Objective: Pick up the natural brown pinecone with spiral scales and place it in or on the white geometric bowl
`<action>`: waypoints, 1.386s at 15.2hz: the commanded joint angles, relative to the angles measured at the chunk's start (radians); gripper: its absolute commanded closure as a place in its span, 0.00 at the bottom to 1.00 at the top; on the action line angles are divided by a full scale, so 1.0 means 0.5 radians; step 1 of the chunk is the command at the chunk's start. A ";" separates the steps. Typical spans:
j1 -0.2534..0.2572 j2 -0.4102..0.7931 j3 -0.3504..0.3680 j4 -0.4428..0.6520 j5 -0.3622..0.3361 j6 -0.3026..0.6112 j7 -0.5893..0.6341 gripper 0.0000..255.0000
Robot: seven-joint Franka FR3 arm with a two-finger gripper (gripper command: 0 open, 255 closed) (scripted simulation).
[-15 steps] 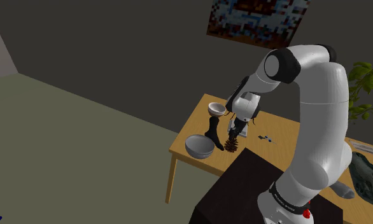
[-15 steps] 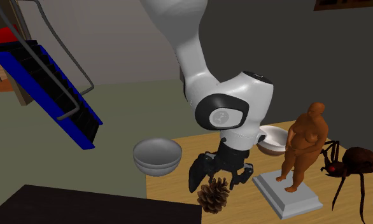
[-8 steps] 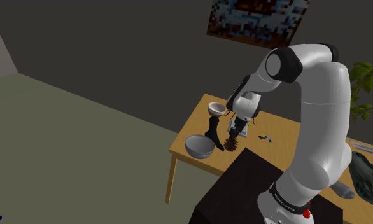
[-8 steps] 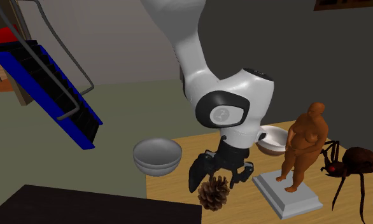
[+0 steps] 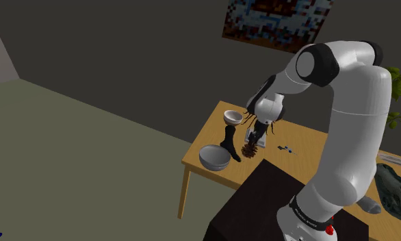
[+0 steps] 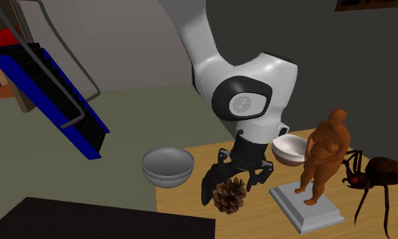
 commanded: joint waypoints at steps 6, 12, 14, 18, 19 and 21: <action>0.100 -0.197 -0.139 -0.031 -0.220 -0.125 0.167 1.00; 0.168 -0.373 -0.239 -0.044 -0.421 -0.238 0.317 1.00; 0.186 -0.431 -0.265 -0.044 -0.487 -0.279 0.367 1.00; 0.211 -0.546 -0.306 -0.037 -0.616 -0.364 0.466 1.00; 0.216 -0.575 -0.314 -0.034 -0.647 -0.387 0.490 1.00; 0.223 -0.631 -0.326 -0.026 -0.707 -0.433 0.536 1.00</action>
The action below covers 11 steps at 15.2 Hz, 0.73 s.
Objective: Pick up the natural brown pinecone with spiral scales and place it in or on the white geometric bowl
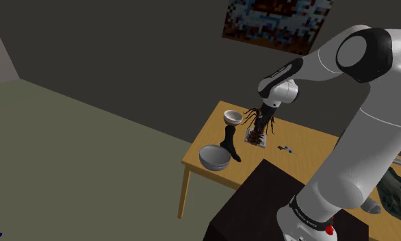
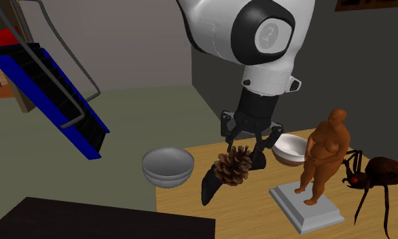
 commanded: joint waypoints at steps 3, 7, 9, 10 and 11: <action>0.038 -0.097 0.009 -0.018 -0.089 -0.044 0.120 1.00; 0.153 -0.191 0.108 -0.077 -0.141 -0.030 0.375 1.00; 0.208 -0.222 0.163 -0.092 -0.153 -0.027 0.494 1.00; 0.234 -0.233 0.193 -0.096 -0.156 -0.026 0.552 1.00; 0.263 -0.243 0.219 -0.097 -0.157 -0.026 0.608 1.00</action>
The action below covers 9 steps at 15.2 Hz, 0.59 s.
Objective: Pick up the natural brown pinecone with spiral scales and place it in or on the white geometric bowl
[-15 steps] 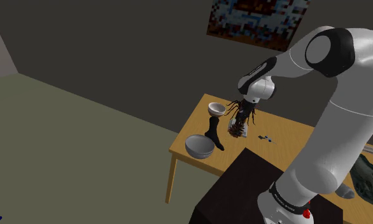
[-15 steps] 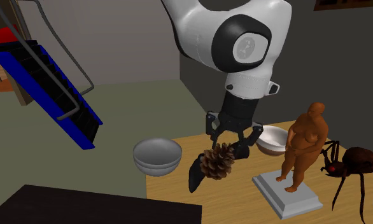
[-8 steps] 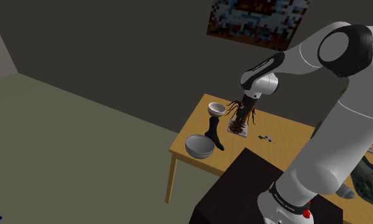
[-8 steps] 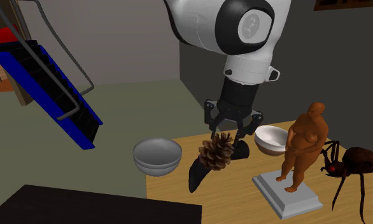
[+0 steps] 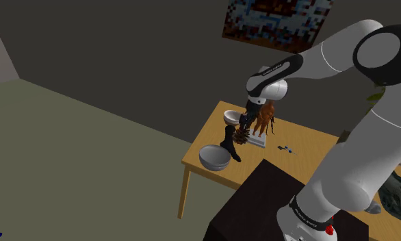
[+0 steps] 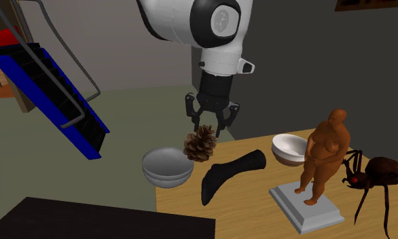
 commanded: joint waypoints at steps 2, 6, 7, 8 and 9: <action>0.074 -0.044 0.078 -0.010 -0.016 -0.007 0.175 1.00; 0.180 -0.038 0.191 0.029 0.006 -0.016 0.379 1.00; 0.206 -0.031 0.219 0.045 0.014 -0.019 0.428 1.00; 0.232 -0.023 0.246 0.063 0.023 -0.024 0.476 1.00; 0.258 -0.012 0.272 0.083 0.032 -0.028 0.522 1.00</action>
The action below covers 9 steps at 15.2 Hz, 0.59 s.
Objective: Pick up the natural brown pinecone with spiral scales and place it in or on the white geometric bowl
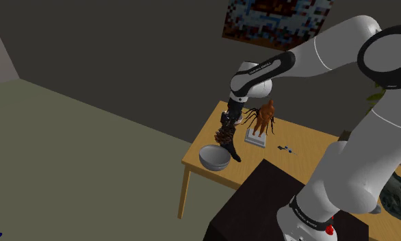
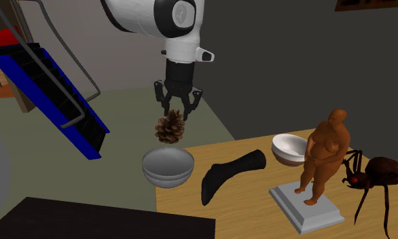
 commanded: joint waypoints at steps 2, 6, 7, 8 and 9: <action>0.054 0.032 0.055 0.026 0.027 0.015 0.090 1.00; 0.056 0.121 0.059 0.000 0.102 0.116 0.027 1.00; 0.055 0.144 0.062 -0.005 0.122 0.140 0.010 1.00; 0.055 0.168 0.065 -0.010 0.144 0.165 -0.008 1.00; 0.054 0.193 0.068 -0.014 0.166 0.189 -0.026 1.00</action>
